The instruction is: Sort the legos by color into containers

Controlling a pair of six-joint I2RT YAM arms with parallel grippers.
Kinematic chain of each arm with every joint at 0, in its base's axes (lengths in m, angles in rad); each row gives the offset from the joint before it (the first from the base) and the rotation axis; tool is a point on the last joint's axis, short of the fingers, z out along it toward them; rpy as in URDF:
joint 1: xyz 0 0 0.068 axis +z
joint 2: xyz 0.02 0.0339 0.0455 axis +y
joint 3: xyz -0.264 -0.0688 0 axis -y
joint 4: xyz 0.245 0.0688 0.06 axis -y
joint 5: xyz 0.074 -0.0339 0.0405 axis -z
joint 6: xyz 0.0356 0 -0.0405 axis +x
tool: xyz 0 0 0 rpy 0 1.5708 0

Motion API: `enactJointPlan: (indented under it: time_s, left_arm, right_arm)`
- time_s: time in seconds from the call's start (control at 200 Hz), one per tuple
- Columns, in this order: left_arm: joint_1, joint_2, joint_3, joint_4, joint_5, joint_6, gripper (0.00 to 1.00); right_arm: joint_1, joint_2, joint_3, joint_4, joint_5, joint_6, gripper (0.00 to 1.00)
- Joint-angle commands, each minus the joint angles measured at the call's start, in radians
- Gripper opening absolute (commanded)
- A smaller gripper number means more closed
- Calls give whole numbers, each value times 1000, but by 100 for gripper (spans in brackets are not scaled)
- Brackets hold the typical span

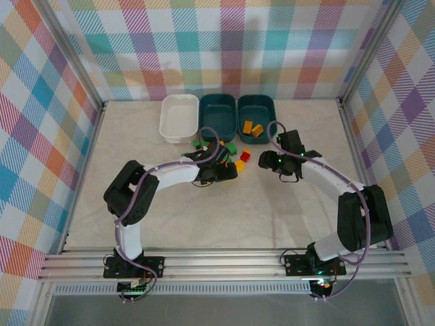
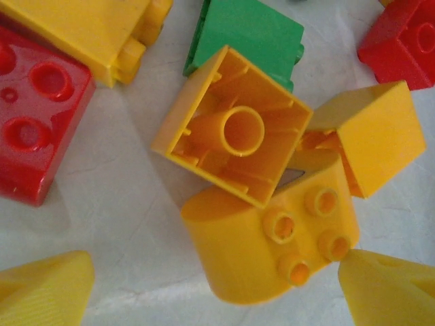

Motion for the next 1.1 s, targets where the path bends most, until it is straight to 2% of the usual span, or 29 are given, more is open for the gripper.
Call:
enactJointPlan:
  time_s: [0.0,0.16,0.37,0.47,0.61,0.78,0.91,1.095]
  left_arm:
    - [-12,17,39,52,-38,-17,94]
    - [-12,66,95,23,-46,14,95]
    - [-11,105,116,62,5,116,92]
    - [-16,93,111,59,29,97,91]
    - [-83,53,98,48,10,103,92]
    - [-159,71,128,60,42,90,91]
    - [-205,46,136,4,-45,79,92]
    - [-205,72,235,-241,-214,64,93]
  right_arm:
    - [-2,-71,-36,85,28,4,66]
    - [-2,-82,-100,140,43,31,69]
    - [-1,-47,-118,169,32,43,70]
    - [-1,-29,-116,174,30,44,70]
    - [0,-13,-120,178,36,49,70]
    - [-1,-25,-126,173,73,50,70]
    - [-3,-48,-131,155,114,56,70]
    - [-2,-53,-132,142,147,65,72]
